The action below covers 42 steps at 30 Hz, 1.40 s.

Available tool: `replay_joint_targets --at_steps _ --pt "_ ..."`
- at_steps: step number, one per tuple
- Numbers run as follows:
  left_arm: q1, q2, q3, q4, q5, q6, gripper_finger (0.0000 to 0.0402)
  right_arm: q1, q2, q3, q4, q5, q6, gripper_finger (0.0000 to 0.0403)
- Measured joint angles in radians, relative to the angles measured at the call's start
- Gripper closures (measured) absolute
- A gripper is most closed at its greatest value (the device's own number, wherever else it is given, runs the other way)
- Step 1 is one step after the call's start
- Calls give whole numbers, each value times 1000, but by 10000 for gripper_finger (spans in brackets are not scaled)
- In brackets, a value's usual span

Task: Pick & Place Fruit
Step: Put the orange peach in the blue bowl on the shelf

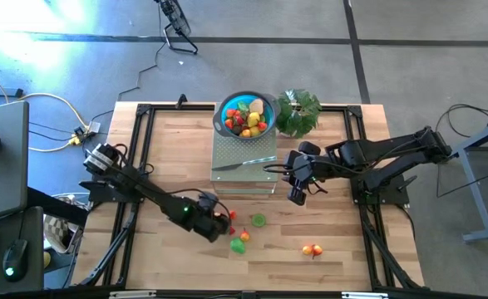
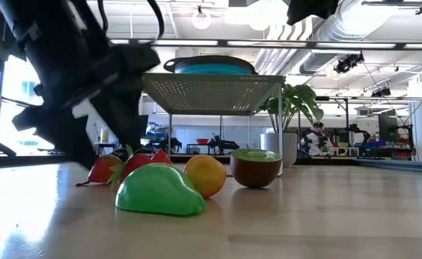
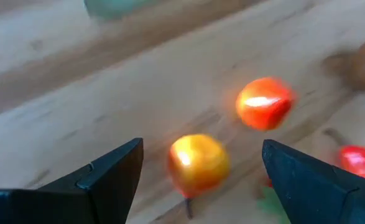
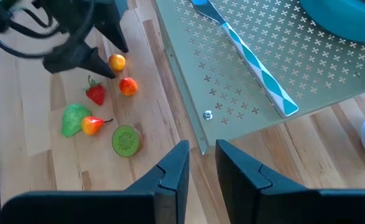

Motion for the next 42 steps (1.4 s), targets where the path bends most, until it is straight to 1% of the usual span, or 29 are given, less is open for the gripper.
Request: replay_joint_targets --at_steps 3,4,8,35,42 --pt "-1 23 2 7 53 -5 80 0 0 0 -2 0 0 332" --pt "-1 35 4 7 56 -8 80 0 0 0 -3 0 0 332" --pt "-2 51 3 11 54 -12 80 0 0 0 -6 0 0 332" --pt "-1 56 2 3 72 -19 80 0 0 0 -6 0 -24 332" --pt "-1 57 21 -21 74 -34 80 0 0 0 -6 -7 -25 332"
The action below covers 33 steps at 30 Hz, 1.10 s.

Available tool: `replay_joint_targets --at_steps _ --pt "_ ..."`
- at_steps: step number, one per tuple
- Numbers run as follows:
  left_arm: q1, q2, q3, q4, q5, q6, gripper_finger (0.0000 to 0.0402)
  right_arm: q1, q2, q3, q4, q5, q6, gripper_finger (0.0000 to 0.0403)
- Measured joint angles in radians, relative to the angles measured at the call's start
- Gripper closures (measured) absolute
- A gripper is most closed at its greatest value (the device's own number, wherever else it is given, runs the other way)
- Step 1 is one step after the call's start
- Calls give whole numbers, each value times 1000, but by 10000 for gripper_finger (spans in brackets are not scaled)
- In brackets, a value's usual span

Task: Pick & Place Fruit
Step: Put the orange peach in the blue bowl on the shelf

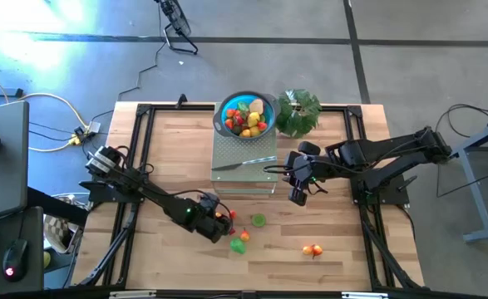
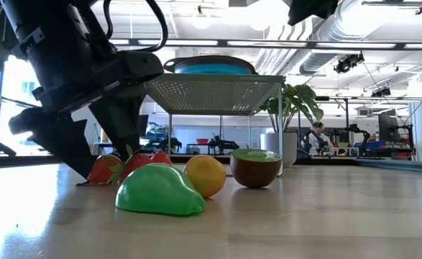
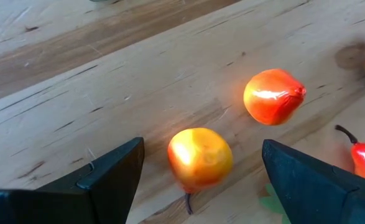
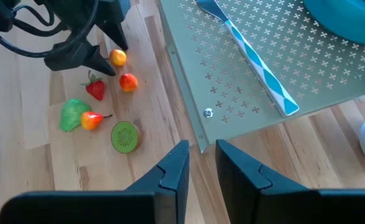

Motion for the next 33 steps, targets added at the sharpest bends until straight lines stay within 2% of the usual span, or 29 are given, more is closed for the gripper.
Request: replay_joint_targets --at_steps 4,14,26,33 --pt "0 1 16 -32 5 -11 89 0 0 0 0 0 0 332" --pt "1 1 16 -46 35 -11 142 0 0 0 0 0 -1 332" --pt "2 0 16 -59 59 -63 147 0 0 0 0 0 -26 332" --pt "1 0 16 -59 66 -16 147 0 0 0 0 0 -27 332"
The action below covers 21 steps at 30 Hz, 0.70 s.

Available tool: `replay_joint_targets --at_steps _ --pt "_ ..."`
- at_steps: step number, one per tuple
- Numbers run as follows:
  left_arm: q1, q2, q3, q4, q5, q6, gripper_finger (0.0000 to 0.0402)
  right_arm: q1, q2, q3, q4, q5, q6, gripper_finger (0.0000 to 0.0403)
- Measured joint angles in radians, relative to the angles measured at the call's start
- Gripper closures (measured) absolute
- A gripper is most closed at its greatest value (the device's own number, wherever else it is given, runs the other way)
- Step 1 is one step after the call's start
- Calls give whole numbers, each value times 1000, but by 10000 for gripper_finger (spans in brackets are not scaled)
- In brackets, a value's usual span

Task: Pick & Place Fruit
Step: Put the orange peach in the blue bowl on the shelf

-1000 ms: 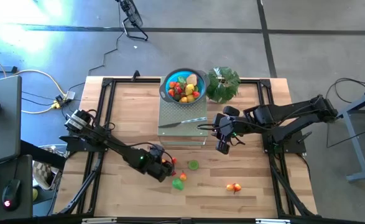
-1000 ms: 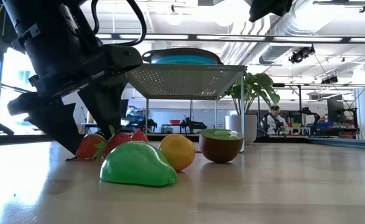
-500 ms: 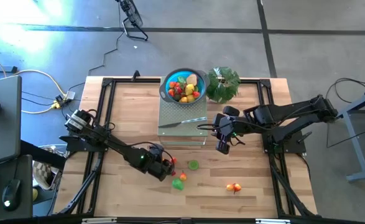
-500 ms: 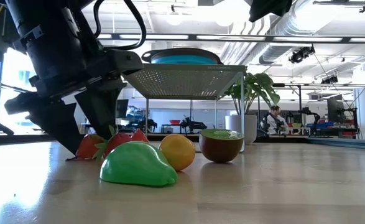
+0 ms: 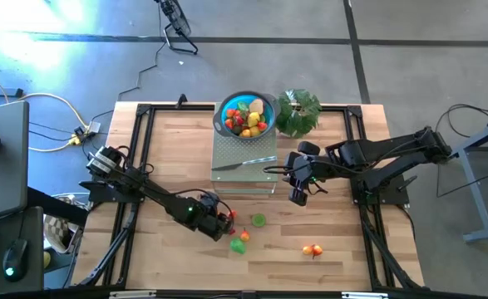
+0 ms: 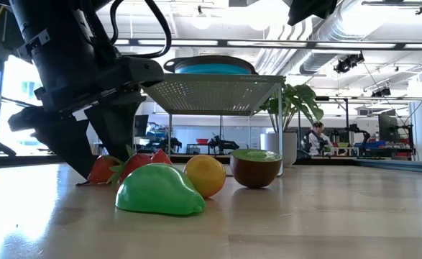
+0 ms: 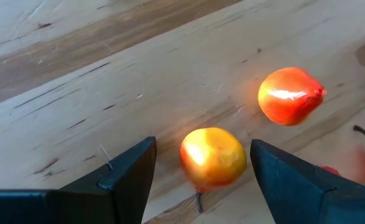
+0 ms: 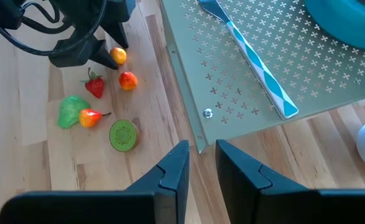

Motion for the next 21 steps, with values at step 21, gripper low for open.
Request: replay_joint_targets --at_steps 21 --pt "0 0 0 -9 20 88 173 0 0 0 0 0 0 332"
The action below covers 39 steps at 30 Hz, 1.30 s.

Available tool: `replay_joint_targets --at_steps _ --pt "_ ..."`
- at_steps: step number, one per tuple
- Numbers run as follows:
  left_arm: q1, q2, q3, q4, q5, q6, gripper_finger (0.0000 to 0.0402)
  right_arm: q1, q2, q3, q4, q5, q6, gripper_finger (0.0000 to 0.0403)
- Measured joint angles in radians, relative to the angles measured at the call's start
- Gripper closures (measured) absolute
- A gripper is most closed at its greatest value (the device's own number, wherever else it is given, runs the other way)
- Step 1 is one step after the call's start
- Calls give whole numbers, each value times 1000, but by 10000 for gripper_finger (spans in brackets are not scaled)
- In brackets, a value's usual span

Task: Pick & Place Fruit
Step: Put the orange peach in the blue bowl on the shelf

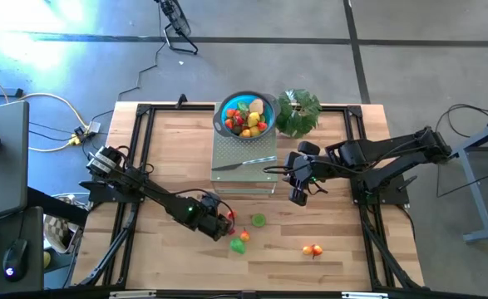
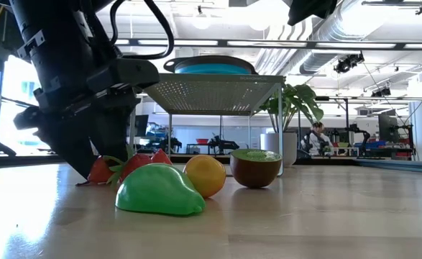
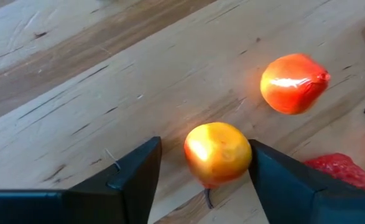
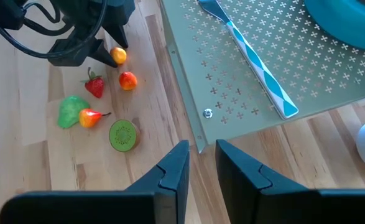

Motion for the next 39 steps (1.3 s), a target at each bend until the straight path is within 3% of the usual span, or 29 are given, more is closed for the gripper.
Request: replay_joint_targets --at_steps 14,27,39 --pt "-1 -4 0 -32 0 -4 261 0 0 0 0 18 1 332" --pt "-6 -63 -5 -115 31 5 268 0 0 0 2 19 1 332" --pt "-2 -253 -2 -178 -16 94 268 0 0 0 6 19 1 332"
